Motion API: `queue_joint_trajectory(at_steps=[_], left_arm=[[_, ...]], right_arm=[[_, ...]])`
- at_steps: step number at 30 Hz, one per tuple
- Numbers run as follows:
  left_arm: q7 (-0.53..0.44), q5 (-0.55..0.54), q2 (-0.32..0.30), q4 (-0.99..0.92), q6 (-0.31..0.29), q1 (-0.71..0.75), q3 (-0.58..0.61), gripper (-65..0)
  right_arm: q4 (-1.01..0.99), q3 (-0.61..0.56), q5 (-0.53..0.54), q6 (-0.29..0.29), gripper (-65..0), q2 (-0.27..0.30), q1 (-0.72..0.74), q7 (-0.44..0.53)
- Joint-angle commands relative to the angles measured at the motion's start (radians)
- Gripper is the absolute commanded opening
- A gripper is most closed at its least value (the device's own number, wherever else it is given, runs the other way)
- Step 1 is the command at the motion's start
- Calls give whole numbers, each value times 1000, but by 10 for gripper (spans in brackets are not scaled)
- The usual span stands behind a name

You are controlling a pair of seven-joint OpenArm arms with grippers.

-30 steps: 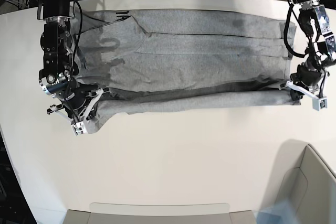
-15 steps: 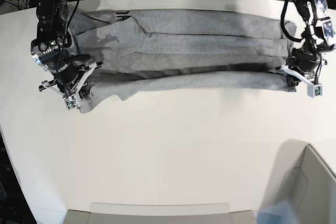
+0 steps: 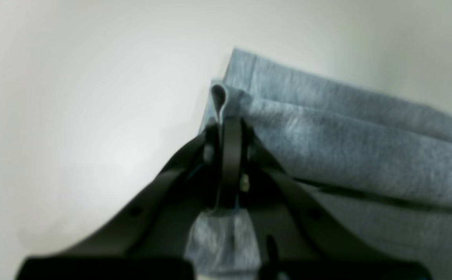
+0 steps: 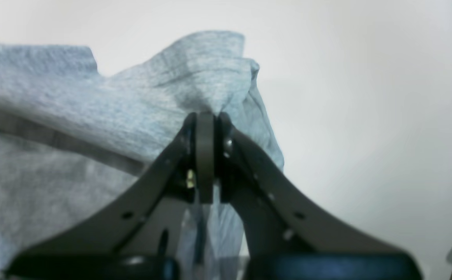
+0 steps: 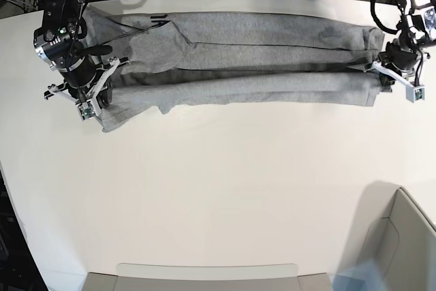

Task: Fold the T-shirt properly
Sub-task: 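Lower the folded hem onto the shoulder edge with both grippers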

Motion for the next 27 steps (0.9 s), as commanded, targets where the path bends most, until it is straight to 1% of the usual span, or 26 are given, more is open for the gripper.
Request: queue_joint_trajectory(at_steps=[1,5,9,16,24,25,27], left_arm=[[-17,2,-17,19,1,-3,-13,-650],[-10,2,-15,22,1,18,-13,-650],[-5,3,-15,74,1,55,-15,-650],[-5,5,-15,80,1,91,-15,-650],[6,5,-15,80,7,100,-4,-650],[19,5,-15,80,7,107,-9,-650],[32,5,-14,89,6,115,-12,-648]], right_arm=[[29,6,-1,4,-650,11,-6,22],[55,28,-1,4,-650,6,-50,22],[55,58,-1,4,-650,6,-95,23],[57,60,-1,4,-650,9,-169,31],[53,58,-1,4,-650,8,-195,31],[53,58,-2,4,-627,8,-195,31],[53,58,-2,4,-533,8,-204,32]])
